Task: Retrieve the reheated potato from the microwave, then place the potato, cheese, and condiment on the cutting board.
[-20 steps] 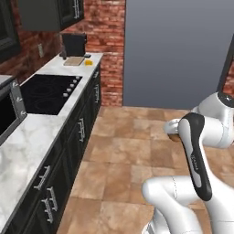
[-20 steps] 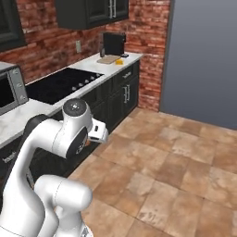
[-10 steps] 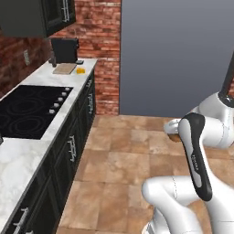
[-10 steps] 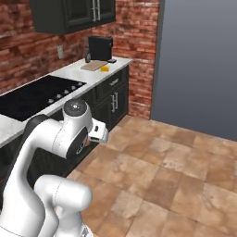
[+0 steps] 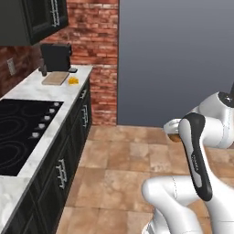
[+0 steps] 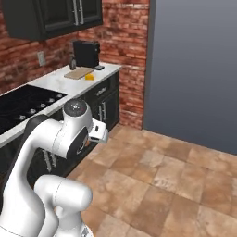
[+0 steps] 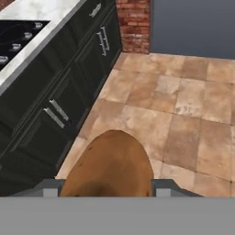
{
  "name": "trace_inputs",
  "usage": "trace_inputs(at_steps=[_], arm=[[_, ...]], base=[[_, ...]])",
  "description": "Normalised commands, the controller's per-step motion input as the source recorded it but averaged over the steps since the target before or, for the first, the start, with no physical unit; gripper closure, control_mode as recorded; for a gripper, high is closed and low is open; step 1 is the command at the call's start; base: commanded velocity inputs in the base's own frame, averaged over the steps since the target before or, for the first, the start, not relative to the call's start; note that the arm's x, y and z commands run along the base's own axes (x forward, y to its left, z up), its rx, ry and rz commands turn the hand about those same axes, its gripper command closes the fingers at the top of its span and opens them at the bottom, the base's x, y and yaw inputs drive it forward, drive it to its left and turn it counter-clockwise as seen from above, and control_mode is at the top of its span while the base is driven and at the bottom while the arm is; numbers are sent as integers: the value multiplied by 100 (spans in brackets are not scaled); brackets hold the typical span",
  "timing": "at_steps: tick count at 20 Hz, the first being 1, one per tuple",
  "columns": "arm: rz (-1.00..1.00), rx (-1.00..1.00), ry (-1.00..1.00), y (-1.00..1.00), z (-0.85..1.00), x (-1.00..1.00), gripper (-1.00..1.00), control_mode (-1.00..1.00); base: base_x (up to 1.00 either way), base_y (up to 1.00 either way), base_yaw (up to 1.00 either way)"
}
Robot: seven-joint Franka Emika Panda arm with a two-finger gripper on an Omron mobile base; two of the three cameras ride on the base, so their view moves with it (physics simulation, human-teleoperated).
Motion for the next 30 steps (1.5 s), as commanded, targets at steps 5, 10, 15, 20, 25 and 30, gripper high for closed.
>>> trace_inputs(at_steps=[5, 10, 15, 20, 25, 30], arm=[[0, 0, 0, 0, 0, 0, 100, 100], [0, 0, 0, 0, 0, 0, 100, 100], [0, 0, 0, 0, 0, 0, 100, 100], [0, 0, 0, 0, 0, 0, 100, 100], [0, 0, 0, 0, 0, 0, 100, 100], [0, 0, 0, 0, 0, 0, 100, 100]], base=[[86, -14, 0], [87, -14, 0], [88, -14, 0], [91, -13, 0], [93, -11, 5], [85, -5, 22]])
